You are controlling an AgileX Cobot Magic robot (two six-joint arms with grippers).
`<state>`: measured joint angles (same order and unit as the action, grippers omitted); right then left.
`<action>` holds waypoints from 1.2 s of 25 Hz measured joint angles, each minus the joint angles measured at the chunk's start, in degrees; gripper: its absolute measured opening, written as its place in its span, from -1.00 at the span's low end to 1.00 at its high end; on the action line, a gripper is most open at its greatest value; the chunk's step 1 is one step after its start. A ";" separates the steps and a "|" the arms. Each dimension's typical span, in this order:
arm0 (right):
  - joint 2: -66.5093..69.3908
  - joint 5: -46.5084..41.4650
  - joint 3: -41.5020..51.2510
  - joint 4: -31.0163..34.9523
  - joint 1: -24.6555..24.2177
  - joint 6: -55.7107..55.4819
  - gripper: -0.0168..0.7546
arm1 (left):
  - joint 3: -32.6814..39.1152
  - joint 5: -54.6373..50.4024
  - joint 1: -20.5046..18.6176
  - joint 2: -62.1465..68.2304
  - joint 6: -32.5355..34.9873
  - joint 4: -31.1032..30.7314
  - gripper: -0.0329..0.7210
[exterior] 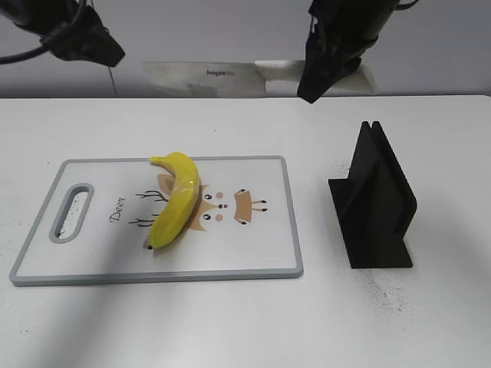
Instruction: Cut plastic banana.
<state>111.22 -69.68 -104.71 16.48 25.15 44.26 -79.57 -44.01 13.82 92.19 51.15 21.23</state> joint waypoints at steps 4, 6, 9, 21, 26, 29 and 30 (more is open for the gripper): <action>-3.51 -0.17 0.00 -1.78 0.00 -11.25 -0.54 | -0.39 -1.87 -0.57 -2.87 -16.17 -8.90 0.79; -5.38 -0.22 0.00 -3.07 0.00 -15.43 -0.54 | -0.39 -4.74 -1.47 -4.28 -23.41 -12.12 0.78; -8.25 -0.28 0.00 -4.69 0.00 -21.50 -0.54 | -0.39 -12.14 -3.75 -6.22 -33.02 -14.37 0.76; -23.66 -0.26 11.09 -6.78 0.00 -43.90 -0.54 | 5.51 -25.52 -11.29 -16.07 -38.70 -15.14 0.59; -31.07 3.60 22.23 -11.16 0.00 -50.19 -0.54 | 14.31 -25.71 -11.29 -26.31 -38.70 -15.39 0.59; -34.92 6.98 27.71 -15.69 0.00 -55.45 -0.54 | 19.58 -25.76 -11.29 -33.38 -38.70 -15.77 0.59; -36.10 7.68 29.42 -17.24 0.00 -57.24 -0.54 | 21.03 -25.76 -11.29 -36.03 -38.70 -16.11 0.58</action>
<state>75.11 -62.00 -75.28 -0.76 25.15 -12.98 -58.54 -69.77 2.53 56.16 12.46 5.12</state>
